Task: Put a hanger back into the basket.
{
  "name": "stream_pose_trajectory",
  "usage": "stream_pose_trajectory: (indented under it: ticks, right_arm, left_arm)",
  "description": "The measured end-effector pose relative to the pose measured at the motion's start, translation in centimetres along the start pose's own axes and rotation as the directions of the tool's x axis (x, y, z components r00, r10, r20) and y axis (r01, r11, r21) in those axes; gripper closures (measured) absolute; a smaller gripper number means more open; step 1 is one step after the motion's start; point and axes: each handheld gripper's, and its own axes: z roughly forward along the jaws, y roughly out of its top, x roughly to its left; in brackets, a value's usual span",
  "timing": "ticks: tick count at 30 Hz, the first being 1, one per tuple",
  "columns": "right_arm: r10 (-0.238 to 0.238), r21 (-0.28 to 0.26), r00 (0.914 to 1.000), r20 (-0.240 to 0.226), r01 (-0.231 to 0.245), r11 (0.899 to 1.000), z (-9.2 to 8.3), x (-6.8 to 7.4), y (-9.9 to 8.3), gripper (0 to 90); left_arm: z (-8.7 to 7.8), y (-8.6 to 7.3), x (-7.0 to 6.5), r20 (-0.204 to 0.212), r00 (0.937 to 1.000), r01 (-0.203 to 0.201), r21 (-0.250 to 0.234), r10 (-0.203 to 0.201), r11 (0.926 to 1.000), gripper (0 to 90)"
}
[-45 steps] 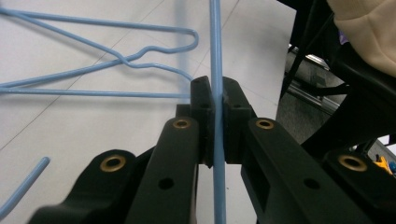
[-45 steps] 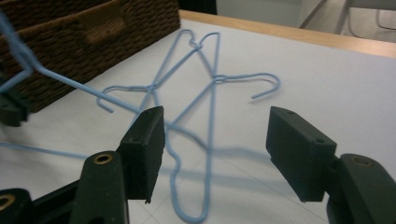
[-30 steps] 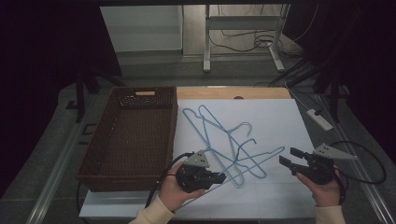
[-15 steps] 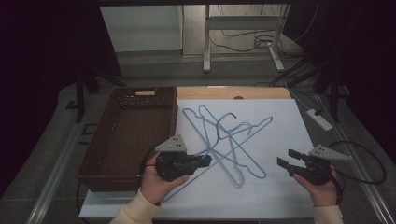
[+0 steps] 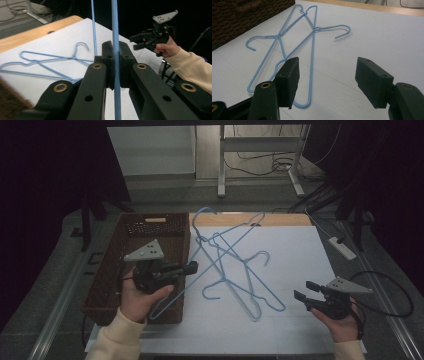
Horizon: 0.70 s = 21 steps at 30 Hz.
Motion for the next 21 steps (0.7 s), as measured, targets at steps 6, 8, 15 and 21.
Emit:
stream_pose_trajectory:
  ticks: [6, 8, 15, 21]
  right_arm:
    - [-0.011, 0.030, 0.9999, -0.002, 0.011, 0.999, 0.4, 0.2, -0.2, 36.9]
    - [-0.014, 0.034, 0.9999, -0.006, 0.014, 0.999, 0.5, 0.2, -0.2, 36.8]
    - [-0.016, 0.041, 0.9999, -0.007, 0.016, 0.999, 0.7, 0.1, -0.4, 36.6]
    - [-0.017, 0.050, 0.9998, -0.012, 0.017, 0.999, 0.8, 0.2, -0.4, 36.6]
  left_arm:
    - [-1.8, 0.1, 1.9, -0.054, 0.9985, 0.010, -0.003, -0.011, 0.9999, 86.0]
    - [-2.3, 0.0, 2.6, -0.075, 0.9971, 0.014, 0.002, -0.014, 0.9999, 86.0]
    - [-3.5, -0.9, 4.7, -0.141, 0.9896, 0.033, 0.020, -0.030, 0.9993, 85.9]
    - [-4.6, -1.8, 6.3, -0.184, 0.9816, 0.058, 0.028, -0.052, 0.9979, 85.9]
